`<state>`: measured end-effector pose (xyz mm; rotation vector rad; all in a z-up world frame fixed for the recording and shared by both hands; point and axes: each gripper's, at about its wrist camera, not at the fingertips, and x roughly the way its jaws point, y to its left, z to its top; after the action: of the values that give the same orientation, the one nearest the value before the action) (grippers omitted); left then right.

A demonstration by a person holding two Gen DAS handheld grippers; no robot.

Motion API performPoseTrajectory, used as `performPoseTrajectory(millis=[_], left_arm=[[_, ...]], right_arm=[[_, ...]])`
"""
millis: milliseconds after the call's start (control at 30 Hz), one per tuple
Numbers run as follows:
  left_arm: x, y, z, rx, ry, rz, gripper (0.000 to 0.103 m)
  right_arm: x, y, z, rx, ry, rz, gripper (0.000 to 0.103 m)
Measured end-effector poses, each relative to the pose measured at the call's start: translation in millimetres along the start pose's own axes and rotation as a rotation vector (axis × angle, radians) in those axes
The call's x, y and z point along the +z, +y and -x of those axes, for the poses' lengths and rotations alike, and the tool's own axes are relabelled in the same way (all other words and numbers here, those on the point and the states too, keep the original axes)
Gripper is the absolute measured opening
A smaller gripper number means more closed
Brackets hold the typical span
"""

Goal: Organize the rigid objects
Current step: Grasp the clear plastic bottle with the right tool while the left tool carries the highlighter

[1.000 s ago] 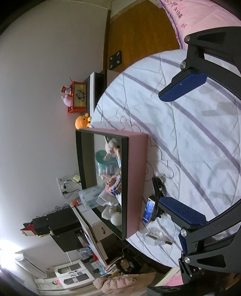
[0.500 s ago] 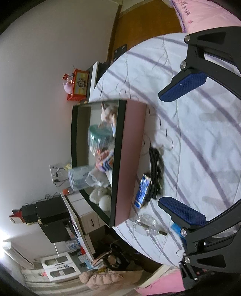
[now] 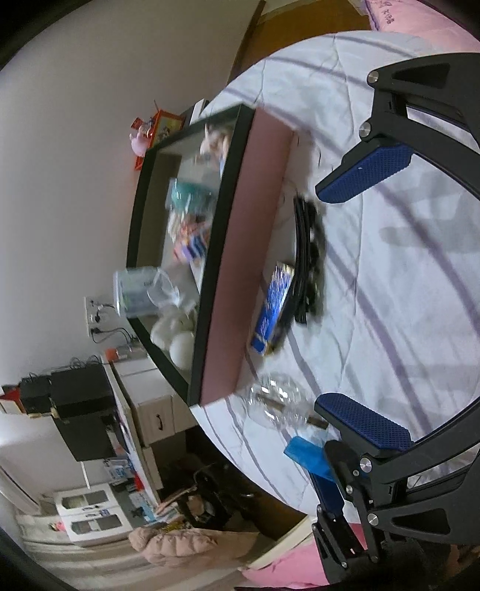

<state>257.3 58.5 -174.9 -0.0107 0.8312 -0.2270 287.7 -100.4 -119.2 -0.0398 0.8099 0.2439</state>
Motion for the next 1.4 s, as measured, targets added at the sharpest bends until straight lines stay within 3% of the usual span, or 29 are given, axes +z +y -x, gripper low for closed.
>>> performPoseTrajectory(millis=[400, 700, 967, 1033, 1267, 1400], left_arm=[[6.8, 37.0, -1.2, 0.023, 0.004, 0.024, 0.027], [20.1, 53.6, -12.8, 0.075, 0.008, 0.013, 0.027], [24.2, 53.7, -20.6, 0.093, 0.017, -0.009, 0.027], [25.6, 52.1, -20.5, 0.09, 0.015, -0.007, 0.027], [32.6, 36.5, -11.0, 0.078, -0.007, -0.026, 0.027], [47.3, 12.6, -1.6, 0.045, -0.037, -0.064, 0.027]], right_arm=[[11.9, 54.8, -31.9, 0.019, 0.046, 0.001, 0.103], [24.8, 69.5, -60.7, 0.035, 0.083, -0.052, 0.103], [24.5, 65.9, -73.9, 0.065, 0.108, -0.053, 0.074], [24.9, 62.4, -71.1, 0.08, 0.1, -0.046, 0.052], [20.4, 49.2, -47.0, 0.124, 0.067, -0.013, 0.052], [27.9, 28.2, -8.1, 0.128, -0.021, -0.013, 0.052]])
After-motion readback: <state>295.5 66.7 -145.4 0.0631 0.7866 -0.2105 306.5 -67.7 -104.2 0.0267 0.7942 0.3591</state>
